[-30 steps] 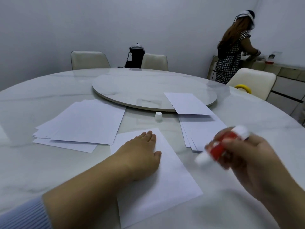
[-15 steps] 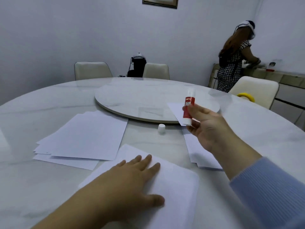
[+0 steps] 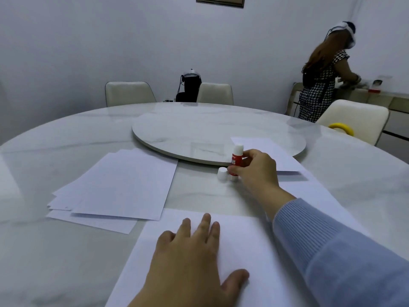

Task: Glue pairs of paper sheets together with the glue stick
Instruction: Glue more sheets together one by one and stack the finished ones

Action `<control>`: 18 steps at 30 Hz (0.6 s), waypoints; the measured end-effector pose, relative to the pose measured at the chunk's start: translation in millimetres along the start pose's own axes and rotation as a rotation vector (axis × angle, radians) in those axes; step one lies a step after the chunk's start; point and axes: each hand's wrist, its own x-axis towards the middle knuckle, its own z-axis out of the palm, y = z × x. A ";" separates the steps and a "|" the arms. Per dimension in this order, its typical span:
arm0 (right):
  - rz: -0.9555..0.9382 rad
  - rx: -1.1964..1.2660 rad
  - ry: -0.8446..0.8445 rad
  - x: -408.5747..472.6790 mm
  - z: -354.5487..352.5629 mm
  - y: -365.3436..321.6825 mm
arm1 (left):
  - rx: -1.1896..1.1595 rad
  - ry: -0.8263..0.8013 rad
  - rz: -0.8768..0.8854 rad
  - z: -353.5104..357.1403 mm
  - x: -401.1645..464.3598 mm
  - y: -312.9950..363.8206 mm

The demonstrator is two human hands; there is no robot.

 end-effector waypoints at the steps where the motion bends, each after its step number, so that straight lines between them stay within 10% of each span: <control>1: 0.004 0.007 0.002 -1.5 -3.8 -2.0 | -0.006 0.002 0.005 0.4 -0.7 -1.4; 5: -0.034 0.020 -0.041 -5.1 -61.0 -14.0 | -0.049 0.015 0.092 1.1 -3.6 -7.8; 11: 0.068 -0.743 -0.661 -56.7 -150.6 16.1 | -0.157 -0.061 0.149 0.3 -6.6 -2.2; 18: -0.217 -0.523 -0.362 -80.8 -154.2 55.9 | -0.078 -0.013 0.076 -1.4 -11.2 10.2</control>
